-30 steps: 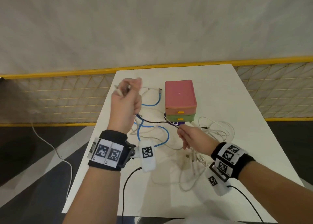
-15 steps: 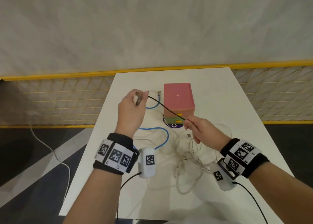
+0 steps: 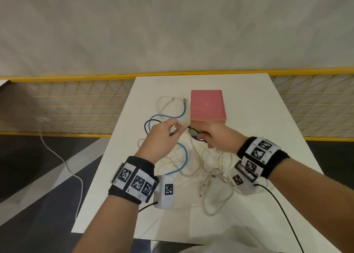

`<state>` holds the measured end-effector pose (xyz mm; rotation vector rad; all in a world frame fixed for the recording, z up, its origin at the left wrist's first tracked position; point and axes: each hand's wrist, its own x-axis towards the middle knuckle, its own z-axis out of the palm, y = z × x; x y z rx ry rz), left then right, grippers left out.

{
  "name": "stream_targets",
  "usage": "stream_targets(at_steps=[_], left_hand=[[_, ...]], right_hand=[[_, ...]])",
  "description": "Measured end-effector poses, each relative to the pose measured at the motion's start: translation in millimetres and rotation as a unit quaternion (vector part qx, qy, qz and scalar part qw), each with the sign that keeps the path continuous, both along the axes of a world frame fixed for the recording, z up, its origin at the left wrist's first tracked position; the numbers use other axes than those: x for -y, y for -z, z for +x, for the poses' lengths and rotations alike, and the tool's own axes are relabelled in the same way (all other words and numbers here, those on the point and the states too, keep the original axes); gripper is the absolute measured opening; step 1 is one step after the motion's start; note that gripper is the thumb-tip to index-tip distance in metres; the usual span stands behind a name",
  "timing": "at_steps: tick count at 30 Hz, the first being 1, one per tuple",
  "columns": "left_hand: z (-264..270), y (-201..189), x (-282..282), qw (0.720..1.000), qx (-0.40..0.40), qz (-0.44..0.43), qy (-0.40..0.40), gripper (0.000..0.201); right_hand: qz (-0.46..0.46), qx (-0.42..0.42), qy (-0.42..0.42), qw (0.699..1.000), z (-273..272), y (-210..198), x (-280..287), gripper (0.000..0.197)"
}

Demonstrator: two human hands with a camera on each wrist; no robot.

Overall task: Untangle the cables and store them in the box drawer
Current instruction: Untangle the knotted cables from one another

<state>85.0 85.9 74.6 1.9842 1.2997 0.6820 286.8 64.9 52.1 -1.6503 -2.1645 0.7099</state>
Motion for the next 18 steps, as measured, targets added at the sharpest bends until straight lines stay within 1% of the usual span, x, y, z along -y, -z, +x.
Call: stream_targets(at_steps=[1, 2, 3, 4, 5, 6, 7, 8, 9, 10, 12, 13, 14, 15, 16, 18], left_hand=[[-2, 2, -1, 0.999, 0.025, 0.0, -0.025, 0.014], [-4, 4, -2, 0.997, 0.053, 0.001, -0.05, 0.016], [-7, 5, -2, 0.994, 0.082, -0.001, -0.071, 0.028], [-9, 5, -1, 0.991, 0.102, -0.006, -0.086, 0.04], [-10, 6, -1, 0.989, 0.114, -0.008, -0.097, 0.047], [-11, 7, 0, 0.988, 0.117, -0.01, -0.101, 0.048], [-12, 9, 0, 0.988, 0.114, -0.01, -0.105, 0.043], [-13, 13, 0, 0.988, 0.109, -0.005, -0.109, 0.034], [-13, 17, 0, 0.988, 0.102, -0.001, -0.115, 0.024], [-13, 21, 1, 0.988, 0.097, -0.002, -0.118, 0.02], [-12, 30, 4, 0.987, 0.096, -0.02, -0.123, 0.031], [-10, 33, 7, 0.987, 0.098, -0.031, -0.125, 0.037], [-9, 36, 9, 0.986, 0.103, -0.04, -0.124, 0.042], [-7, 37, 11, 0.985, 0.108, -0.05, -0.122, 0.045], [-4, 39, 13, 0.985, 0.111, -0.06, -0.117, 0.047], [1, 41, 17, 0.984, 0.117, -0.082, -0.103, 0.046]], right_hand=[[0.019, 0.001, 0.013, 1.0, -5, -6, -11, 0.019], [0.042, 0.001, 0.031, 0.999, -9, -10, -22, 0.026], [0.05, -0.004, 0.048, 0.998, -12, -15, -33, 0.041], [0.039, -0.016, 0.059, 0.997, -14, -19, -40, 0.059], [0.021, -0.033, 0.062, 0.997, -18, -22, -44, 0.07], [0.006, -0.05, 0.052, 0.997, -20, -21, -45, 0.072], [-0.001, -0.061, 0.027, 0.998, -22, -19, -43, 0.066], [-0.002, -0.055, -0.015, 0.998, -22, -15, -38, 0.054], [-0.02, -0.034, -0.064, 0.997, -22, -7, -30, 0.042], [-0.053, 0.002, -0.111, 0.992, -21, 2, -19, 0.032], [-0.143, 0.105, -0.177, 0.968, -19, 25, 4, 0.019], [-0.167, 0.163, -0.197, 0.952, -18, 36, 13, 0.02], [-0.174, 0.216, -0.209, 0.938, -17, 48, 21, 0.025], [-0.166, 0.251, -0.214, 0.929, -15, 58, 26, 0.029], [-0.151, 0.264, -0.215, 0.928, -13, 66, 29, 0.03], [-0.118, 0.253, -0.203, 0.938, -11, 72, 33, 0.024]])
